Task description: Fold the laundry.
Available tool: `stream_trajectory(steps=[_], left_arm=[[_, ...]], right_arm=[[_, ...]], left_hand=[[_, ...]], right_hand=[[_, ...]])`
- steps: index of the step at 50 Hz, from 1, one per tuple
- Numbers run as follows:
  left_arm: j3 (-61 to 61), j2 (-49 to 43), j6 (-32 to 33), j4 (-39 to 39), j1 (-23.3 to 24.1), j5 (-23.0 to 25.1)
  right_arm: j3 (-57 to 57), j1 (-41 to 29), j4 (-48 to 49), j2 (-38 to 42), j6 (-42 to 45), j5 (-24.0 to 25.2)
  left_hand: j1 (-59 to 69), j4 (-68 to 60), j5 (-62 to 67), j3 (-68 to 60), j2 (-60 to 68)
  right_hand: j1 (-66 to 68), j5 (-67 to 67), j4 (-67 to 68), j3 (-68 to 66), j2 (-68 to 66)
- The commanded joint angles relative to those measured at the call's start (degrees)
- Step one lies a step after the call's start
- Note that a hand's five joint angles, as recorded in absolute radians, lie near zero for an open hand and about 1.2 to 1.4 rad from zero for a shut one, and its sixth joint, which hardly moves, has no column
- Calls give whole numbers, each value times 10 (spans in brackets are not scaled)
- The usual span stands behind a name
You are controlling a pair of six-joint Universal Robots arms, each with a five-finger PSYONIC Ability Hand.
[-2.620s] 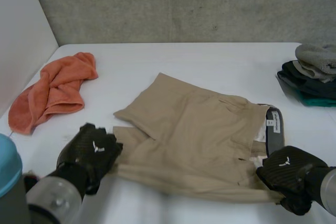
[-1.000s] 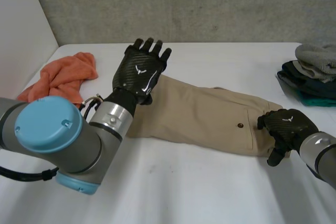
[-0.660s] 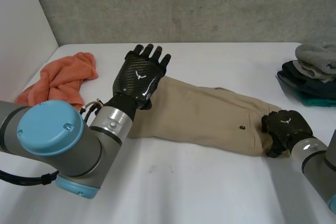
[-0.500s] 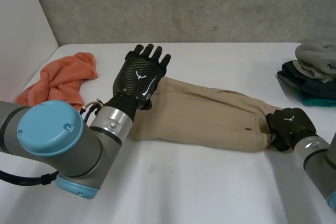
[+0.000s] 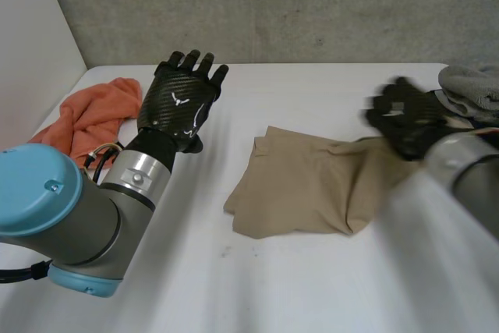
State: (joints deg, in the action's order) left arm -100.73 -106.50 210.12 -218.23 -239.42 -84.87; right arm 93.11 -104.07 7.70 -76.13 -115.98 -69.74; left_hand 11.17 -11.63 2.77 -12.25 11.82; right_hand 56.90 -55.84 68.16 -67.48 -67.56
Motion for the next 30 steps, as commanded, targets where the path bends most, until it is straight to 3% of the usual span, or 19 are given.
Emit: stream_trajectory(steps=[1, 4, 8, 11, 12, 13, 15, 19, 23, 27, 30], left_arm=[[1, 3, -1, 0, -11, -3], [1, 4, -2, 0, -18, -12], [2, 4, -17, 1, -22, -22], [6, 4, -28, 1, -26, -23], [11, 3, -35, 1, -30, -23], [13, 3, -37, 1, -32, -23], [22, 2, -44, 1, -34, -23], [63, -4, -52, 12, -30, -23], [126, -23, -70, 63, -21, -21], [213, -72, -121, 145, -1, -18], [291, -125, -159, 222, 18, -11]], right_arm=[[-98, -156, 30, 129, 3, 106], [-133, -205, 30, 195, 6, 118], [-159, -221, 32, 242, -3, 117], [-173, -225, 34, 242, -16, 109], [-180, -228, 35, 242, -34, 94], [-182, -228, 36, 241, -49, 84], [-182, -229, 37, 237, -88, 65], [-176, -223, 38, 173, -261, 18], [-168, -196, 36, 91, -485, -38], [-164, -133, 4, 74, -590, -72], [-174, -107, -35, 75, -602, -78]], left_hand=[[-12, 16, -28, 23, -18], [-12, 16, -28, 23, -18], [-12, 16, -28, 23, -18], [-12, 16, -28, 23, -18], [-12, 16, -28, 23, -18], [-12, 16, -28, 23, -18], [-12, 16, -28, 23, -18], [-10, 14, -26, 20, -16], [-8, 12, -24, 19, -14], [-3, 7, -19, 14, -9], [6, -1, -10, 5, -1]], right_hand=[[231, -142, 118, -125, -124], [231, -142, 118, -125, -124], [218, -129, 106, -113, -112], [-147, 237, -260, 253, 254], [-323, 413, -436, 429, 430], [-378, 468, -491, 484, 485], [-411, 500, -523, 517, 517], [-469, 558, -582, 575, 576], [-469, 558, -582, 575, 576], [-469, 558, -582, 575, 576], [-469, 558, -582, 575, 576]])
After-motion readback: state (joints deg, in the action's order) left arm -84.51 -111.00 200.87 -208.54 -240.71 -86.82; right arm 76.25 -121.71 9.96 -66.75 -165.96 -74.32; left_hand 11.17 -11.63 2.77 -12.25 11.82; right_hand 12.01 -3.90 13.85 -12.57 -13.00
